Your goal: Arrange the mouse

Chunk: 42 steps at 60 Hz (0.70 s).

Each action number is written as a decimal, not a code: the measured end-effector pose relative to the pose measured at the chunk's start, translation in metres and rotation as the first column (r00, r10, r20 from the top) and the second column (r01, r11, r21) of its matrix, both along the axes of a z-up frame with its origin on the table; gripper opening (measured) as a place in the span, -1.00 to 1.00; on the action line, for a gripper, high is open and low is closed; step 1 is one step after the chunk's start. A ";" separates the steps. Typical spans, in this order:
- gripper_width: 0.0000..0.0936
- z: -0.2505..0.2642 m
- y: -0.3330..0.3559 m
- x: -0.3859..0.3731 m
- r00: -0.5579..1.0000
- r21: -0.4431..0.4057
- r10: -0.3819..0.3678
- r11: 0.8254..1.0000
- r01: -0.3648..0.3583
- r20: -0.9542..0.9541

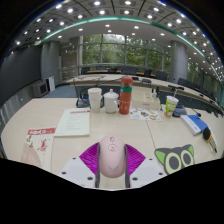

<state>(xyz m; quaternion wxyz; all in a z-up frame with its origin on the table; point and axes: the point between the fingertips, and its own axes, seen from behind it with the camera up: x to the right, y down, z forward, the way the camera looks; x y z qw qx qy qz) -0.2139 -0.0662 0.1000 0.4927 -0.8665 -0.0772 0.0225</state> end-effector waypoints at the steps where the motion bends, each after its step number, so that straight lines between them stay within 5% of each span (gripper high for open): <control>1: -0.29 0.012 0.002 0.007 1.000 0.018 -0.007 1.000 0.007 -0.005; 8: -0.29 0.076 0.016 0.068 0.998 0.107 -0.055 0.993 0.058 -0.030; 15: -0.29 0.088 0.031 0.156 0.990 0.118 -0.137 0.983 0.140 -0.036; 28: -0.30 -0.011 0.038 0.273 0.981 -0.038 -0.193 0.981 0.192 -0.022; 42: -0.17 -0.101 0.036 0.300 0.984 -0.154 -0.177 0.973 0.170 -0.034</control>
